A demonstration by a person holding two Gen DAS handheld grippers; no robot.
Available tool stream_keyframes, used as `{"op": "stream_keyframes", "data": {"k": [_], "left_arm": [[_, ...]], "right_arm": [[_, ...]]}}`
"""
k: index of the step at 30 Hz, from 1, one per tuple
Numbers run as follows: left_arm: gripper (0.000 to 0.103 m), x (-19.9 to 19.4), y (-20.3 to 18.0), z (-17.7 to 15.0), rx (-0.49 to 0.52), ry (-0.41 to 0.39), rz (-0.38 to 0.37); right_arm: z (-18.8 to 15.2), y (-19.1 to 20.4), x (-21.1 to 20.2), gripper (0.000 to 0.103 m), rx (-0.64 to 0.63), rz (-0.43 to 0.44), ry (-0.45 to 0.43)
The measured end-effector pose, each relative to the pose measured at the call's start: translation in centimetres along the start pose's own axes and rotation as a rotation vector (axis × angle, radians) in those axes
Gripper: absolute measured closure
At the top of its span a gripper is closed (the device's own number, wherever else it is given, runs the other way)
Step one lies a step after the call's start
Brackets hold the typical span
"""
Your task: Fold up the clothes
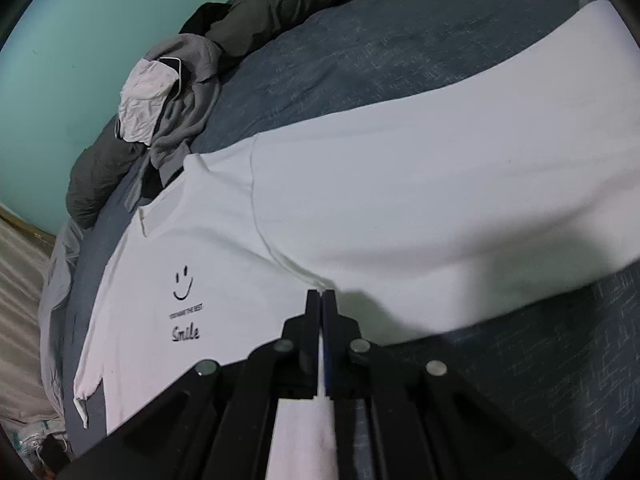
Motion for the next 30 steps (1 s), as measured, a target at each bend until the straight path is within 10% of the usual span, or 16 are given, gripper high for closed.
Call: {"op": "stream_keyframes", "data": {"k": [15,30], "left_arm": [[0.042,-0.1,2.3,0.4,-0.045,0.023,0.005],[0.042,-3.3,6.5,-2.8,-0.143,0.096,0.02]], "right_arm": [[-4.2,0.3,-3.4,0.1,-0.06,-0.002,-0.037],[-18.6,7.0,-9.6,0.092,0.003,0.303,-0.162]]}}
Point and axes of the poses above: each gripper's, at about its wrist camera, not at the fingertips, and x roughly the way its jaws point, y to its left, z to its top, the point moved 3 cm from there along x, roughly the way its jaws point, and after that the axes turned 15 degrees about z, right-handed, at the moved point
